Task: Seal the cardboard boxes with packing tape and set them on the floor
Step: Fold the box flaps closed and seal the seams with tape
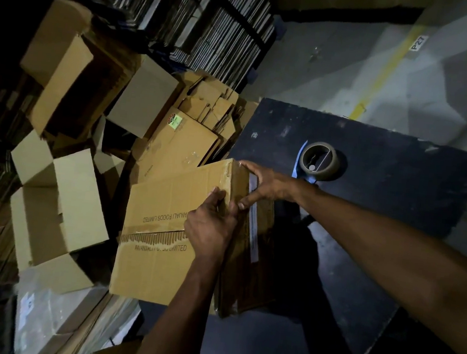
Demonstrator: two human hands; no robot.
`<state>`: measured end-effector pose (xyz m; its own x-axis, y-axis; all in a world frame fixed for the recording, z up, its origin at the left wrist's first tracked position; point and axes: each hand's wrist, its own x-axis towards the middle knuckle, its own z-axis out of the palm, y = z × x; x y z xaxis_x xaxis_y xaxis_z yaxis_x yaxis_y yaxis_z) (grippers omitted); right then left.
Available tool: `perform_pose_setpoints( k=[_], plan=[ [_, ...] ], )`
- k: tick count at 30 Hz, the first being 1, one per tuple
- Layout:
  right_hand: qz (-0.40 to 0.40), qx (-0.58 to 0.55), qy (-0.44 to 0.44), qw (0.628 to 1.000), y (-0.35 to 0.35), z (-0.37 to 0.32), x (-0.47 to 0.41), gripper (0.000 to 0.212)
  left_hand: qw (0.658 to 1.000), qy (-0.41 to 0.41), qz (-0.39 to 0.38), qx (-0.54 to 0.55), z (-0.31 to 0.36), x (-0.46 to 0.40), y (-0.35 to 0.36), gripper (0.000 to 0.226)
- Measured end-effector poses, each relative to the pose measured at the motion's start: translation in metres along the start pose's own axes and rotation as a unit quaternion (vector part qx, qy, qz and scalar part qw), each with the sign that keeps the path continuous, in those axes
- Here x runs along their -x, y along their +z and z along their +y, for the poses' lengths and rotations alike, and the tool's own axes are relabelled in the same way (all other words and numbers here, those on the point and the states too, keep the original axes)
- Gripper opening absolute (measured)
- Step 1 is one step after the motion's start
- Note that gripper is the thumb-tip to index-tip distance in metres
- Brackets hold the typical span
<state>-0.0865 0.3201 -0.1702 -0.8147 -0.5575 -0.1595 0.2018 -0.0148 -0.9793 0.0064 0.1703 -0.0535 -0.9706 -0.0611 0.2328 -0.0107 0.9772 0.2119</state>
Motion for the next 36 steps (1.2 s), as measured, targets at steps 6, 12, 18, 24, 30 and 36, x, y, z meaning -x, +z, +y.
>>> perform_pose_setpoints(
  k=[6,12,18,24,30,36],
  plan=[
    [0.005,-0.078,0.012,0.997,0.002,-0.004,-0.006,0.090,1.000,0.013,-0.011,0.005,-0.003,0.003,0.001,0.040],
    [0.069,-0.028,0.005,0.997,0.013,0.003,-0.008,0.119,0.986,-0.002,-0.143,0.085,-0.027,0.003,-0.006,0.084],
    [0.050,-0.029,-0.006,0.998,0.025,-0.002,0.007,0.134,0.939,0.024,-0.252,0.233,-0.041,-0.003,-0.035,0.066],
    [0.109,0.070,-0.007,0.992,0.040,0.005,0.007,0.150,0.947,0.077,-0.236,0.204,-0.053,-0.001,-0.026,0.055],
    [0.064,0.119,-0.023,0.991,0.036,-0.009,0.019,0.164,0.945,0.110,-0.251,0.178,-0.056,-0.002,-0.027,0.057],
    [0.115,0.131,-0.063,0.983,0.070,-0.005,0.029,0.174,0.979,0.113,-0.121,0.116,-0.059,0.019,-0.032,0.055]
  ],
)
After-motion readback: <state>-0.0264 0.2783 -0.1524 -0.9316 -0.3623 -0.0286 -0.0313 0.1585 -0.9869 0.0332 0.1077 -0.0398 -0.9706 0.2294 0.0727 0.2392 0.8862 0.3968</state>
